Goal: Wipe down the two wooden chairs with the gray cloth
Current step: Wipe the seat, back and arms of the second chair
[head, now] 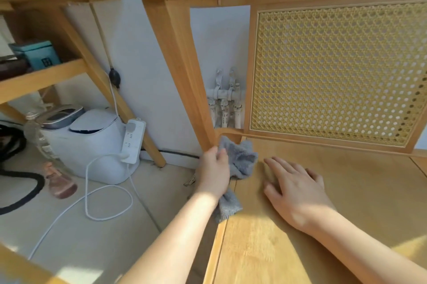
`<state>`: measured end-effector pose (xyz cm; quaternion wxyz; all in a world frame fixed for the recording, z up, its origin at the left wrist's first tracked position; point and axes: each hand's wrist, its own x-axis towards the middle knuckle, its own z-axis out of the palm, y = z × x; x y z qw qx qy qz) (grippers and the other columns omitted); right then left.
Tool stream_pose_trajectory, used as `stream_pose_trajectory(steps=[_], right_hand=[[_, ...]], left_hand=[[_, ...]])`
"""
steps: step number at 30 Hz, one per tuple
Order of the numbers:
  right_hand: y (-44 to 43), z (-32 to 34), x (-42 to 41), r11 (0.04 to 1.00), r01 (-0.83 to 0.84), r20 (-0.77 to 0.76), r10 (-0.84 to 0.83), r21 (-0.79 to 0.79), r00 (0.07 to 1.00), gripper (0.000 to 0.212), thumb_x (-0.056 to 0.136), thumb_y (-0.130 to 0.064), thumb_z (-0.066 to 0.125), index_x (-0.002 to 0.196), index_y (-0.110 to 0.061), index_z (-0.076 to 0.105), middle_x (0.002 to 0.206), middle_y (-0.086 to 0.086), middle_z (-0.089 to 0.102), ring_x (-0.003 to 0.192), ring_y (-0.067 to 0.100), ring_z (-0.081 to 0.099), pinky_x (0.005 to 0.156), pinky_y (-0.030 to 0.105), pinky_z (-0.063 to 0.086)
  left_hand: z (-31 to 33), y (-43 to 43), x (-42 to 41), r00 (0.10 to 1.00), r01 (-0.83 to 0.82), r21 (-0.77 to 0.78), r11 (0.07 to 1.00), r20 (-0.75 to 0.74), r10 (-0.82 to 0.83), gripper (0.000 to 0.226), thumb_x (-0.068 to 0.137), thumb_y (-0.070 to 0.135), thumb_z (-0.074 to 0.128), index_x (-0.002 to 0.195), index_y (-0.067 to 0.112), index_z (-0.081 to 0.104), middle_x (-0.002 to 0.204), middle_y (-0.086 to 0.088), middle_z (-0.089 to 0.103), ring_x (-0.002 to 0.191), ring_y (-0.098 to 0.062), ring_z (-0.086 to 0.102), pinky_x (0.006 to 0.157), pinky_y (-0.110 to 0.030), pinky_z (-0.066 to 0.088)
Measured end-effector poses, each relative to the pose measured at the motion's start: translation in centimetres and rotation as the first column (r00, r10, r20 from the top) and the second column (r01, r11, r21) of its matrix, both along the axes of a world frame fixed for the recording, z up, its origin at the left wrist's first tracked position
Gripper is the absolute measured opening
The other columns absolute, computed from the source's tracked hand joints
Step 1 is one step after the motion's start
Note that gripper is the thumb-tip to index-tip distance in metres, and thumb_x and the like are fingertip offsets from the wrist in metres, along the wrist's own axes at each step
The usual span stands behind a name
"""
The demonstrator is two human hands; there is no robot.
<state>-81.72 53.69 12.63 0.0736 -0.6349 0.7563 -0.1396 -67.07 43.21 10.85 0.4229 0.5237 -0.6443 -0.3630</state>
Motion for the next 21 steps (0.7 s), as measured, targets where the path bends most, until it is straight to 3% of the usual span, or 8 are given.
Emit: stream_pose_trajectory(steps=[3, 6, 9, 12, 14, 16, 17, 21], right_hand=[[0.0, 0.7, 0.3, 0.999, 0.052, 0.058, -0.052, 0.014, 0.997, 0.057, 0.092, -0.049, 0.032, 0.147, -0.039, 0.022, 0.155, -0.016, 0.027, 0.140, 0.008, 0.026, 0.115, 0.041, 0.016], [-0.3, 3.8, 3.5, 0.992, 0.076, 0.632, 0.003, -0.098, 0.775, 0.045, 0.095, -0.037, 0.054, 0.137, -0.041, 0.040, 0.129, -0.025, 0.053, 0.112, -0.011, 0.051, 0.098, 0.015, 0.037], [-3.8, 5.0, 7.5, 0.980, -0.106, 0.748, 0.195, -0.166, 0.634, 0.043, 0.094, -0.019, 0.060, 0.125, -0.044, 0.046, 0.108, -0.030, 0.060, 0.097, -0.016, 0.058, 0.083, 0.004, 0.041], [-5.7, 5.4, 8.5, 0.971, 0.048, 0.784, 0.161, -0.236, 0.599, 0.050, 0.090, 0.001, 0.054, 0.133, -0.023, 0.055, 0.116, -0.009, 0.066, 0.108, 0.007, 0.062, 0.100, 0.026, 0.046], [-6.9, 5.9, 7.3, 0.914, 0.279, 0.912, 0.180, -0.293, 0.370, 0.039, 0.089, 0.003, 0.051, 0.119, -0.017, 0.067, 0.106, 0.001, 0.073, 0.100, 0.016, 0.069, 0.096, 0.043, 0.052], [-8.2, 7.4, 7.5, 0.893, 0.348, 0.957, 0.283, -0.284, 0.055, 0.028, 0.094, -0.012, 0.053, 0.117, -0.019, 0.067, 0.111, 0.005, 0.072, 0.106, 0.021, 0.067, 0.098, 0.047, 0.050], [-8.8, 8.1, 8.4, 0.892, 0.319, 0.941, 0.338, -0.321, 0.003, 0.031, 0.094, -0.027, 0.054, 0.123, -0.022, 0.064, 0.122, 0.001, 0.068, 0.115, 0.018, 0.062, 0.104, 0.046, 0.045], [-9.7, 7.6, 12.8, 0.914, 0.145, 0.872, 0.299, -0.378, 0.387, 0.068, 0.096, -0.058, 0.037, 0.153, -0.028, 0.016, 0.154, -0.020, 0.017, 0.138, -0.008, 0.012, 0.117, 0.024, 0.013]], left_hand=[[2.9, 0.3, 2.5, 0.782, -0.150, 0.245, 0.958, -0.563, 0.267, 0.013, 0.085, 0.022, 0.049, 0.077, 0.012, 0.051, 0.074, -0.007, 0.047, 0.071, -0.018, 0.043, 0.071, -0.035, 0.038], [4.8, 1.4, 1.7, 0.600, 0.017, 0.478, 0.878, -0.708, 0.373, 0.022, 0.086, 0.026, 0.055, 0.090, 0.008, 0.067, 0.089, -0.011, 0.069, 0.081, -0.027, 0.066, 0.080, -0.040, 0.052], [6.1, 2.8, 1.2, 0.484, 0.269, 0.459, 0.847, -0.825, 0.293, 0.037, 0.087, 0.033, 0.053, 0.106, 0.006, 0.070, 0.103, -0.015, 0.073, 0.092, -0.029, 0.071, 0.078, -0.036, 0.055], [7.6, 2.4, 3.5, 0.637, 0.211, 0.384, 0.899, -0.751, 0.172, 0.026, 0.095, 0.016, 0.046, 0.110, 0.009, 0.066, 0.104, -0.009, 0.072, 0.092, -0.017, 0.067, 0.077, -0.029, 0.052], [8.7, 1.4, 4.8, 0.846, -0.028, 0.248, 0.968, -0.509, 0.155, 0.033, 0.091, 0.007, 0.051, 0.122, 0.016, 0.058, 0.118, -0.001, 0.062, 0.098, -0.007, 0.058, 0.088, -0.027, 0.044], [10.5, 0.6, 5.4, 0.848, 0.019, 0.067, 0.998, -0.529, 0.019, 0.047, 0.084, 0.008, 0.056, 0.128, 0.023, 0.054, 0.128, 0.005, 0.057, 0.113, -0.008, 0.054, 0.097, -0.029, 0.038], [11.5, 0.2, 5.4, 0.805, 0.132, -0.015, 0.991, -0.582, -0.116, 0.044, 0.082, 0.011, 0.056, 0.124, 0.023, 0.057, 0.122, 0.006, 0.062, 0.113, -0.007, 0.057, 0.095, -0.028, 0.040], [14.3, -2.4, 4.2, 0.755, 0.227, -0.183, 0.956, -0.588, -0.292, 0.014, 0.077, 0.019, 0.058, 0.090, 0.017, 0.061, 0.077, 0.004, 0.063, 0.076, -0.010, 0.062, 0.074, -0.025, 0.049]])
